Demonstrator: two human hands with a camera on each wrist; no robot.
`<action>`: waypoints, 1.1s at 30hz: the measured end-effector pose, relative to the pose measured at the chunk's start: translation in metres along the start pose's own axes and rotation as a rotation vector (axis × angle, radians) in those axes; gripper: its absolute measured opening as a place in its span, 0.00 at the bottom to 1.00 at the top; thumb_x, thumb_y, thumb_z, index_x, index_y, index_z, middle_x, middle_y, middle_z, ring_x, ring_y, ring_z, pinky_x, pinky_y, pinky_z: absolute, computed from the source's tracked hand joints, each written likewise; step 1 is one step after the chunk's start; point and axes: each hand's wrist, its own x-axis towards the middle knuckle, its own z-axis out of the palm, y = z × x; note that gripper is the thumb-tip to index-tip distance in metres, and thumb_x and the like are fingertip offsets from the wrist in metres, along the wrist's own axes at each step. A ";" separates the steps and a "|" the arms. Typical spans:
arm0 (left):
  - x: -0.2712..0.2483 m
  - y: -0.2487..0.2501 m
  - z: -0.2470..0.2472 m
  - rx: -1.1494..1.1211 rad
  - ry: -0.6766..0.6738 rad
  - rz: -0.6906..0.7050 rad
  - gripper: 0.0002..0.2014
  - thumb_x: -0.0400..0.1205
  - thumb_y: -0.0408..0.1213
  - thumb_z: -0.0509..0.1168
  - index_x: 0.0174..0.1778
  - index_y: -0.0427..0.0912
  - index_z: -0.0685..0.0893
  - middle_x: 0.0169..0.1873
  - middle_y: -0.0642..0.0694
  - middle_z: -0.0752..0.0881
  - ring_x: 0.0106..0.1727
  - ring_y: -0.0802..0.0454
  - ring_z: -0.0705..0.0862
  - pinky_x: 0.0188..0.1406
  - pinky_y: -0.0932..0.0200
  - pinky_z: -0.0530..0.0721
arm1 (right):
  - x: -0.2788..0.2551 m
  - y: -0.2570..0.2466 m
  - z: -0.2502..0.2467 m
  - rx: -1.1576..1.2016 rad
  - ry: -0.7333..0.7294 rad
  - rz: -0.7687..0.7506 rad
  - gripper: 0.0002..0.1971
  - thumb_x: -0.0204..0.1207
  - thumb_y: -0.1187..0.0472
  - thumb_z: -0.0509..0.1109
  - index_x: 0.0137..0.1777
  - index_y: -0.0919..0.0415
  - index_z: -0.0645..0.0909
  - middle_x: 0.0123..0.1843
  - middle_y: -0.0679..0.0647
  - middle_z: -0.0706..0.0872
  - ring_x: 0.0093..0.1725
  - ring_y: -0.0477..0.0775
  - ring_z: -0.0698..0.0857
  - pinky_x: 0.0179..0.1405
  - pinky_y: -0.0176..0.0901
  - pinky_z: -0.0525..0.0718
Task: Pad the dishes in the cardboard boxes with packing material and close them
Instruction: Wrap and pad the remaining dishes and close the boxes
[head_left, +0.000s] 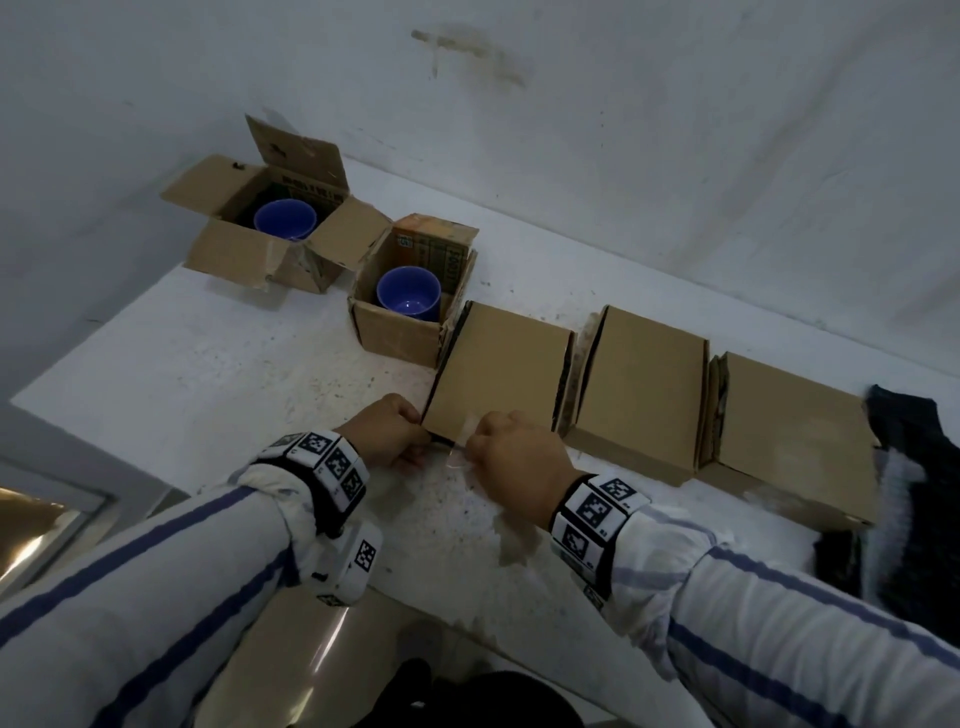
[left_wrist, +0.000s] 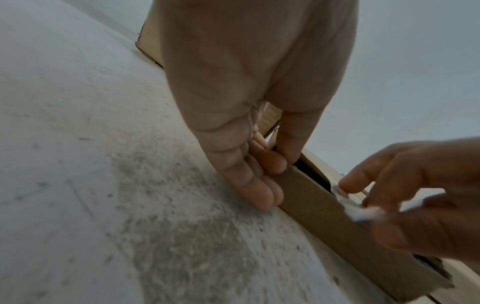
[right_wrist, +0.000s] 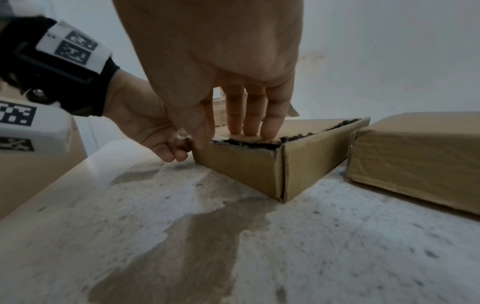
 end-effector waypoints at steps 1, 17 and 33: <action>-0.002 0.002 -0.001 -0.047 -0.010 -0.014 0.10 0.80 0.22 0.62 0.34 0.36 0.74 0.26 0.36 0.79 0.20 0.49 0.83 0.27 0.52 0.87 | 0.000 -0.001 0.001 -0.010 -0.007 -0.002 0.15 0.81 0.59 0.60 0.65 0.54 0.80 0.61 0.57 0.77 0.59 0.62 0.75 0.45 0.47 0.75; 0.007 0.022 0.012 0.309 0.057 -0.106 0.21 0.84 0.47 0.59 0.58 0.30 0.75 0.47 0.36 0.80 0.39 0.42 0.82 0.29 0.56 0.81 | 0.004 -0.003 0.002 0.008 -0.058 0.009 0.16 0.80 0.60 0.60 0.65 0.51 0.81 0.61 0.59 0.75 0.59 0.63 0.74 0.52 0.52 0.81; -0.010 0.046 0.005 0.002 0.029 -0.115 0.11 0.85 0.43 0.57 0.52 0.38 0.76 0.42 0.38 0.80 0.41 0.45 0.78 0.44 0.51 0.79 | 0.002 0.010 -0.027 0.233 -0.017 -0.014 0.13 0.77 0.61 0.64 0.57 0.57 0.86 0.59 0.59 0.81 0.55 0.60 0.82 0.51 0.50 0.82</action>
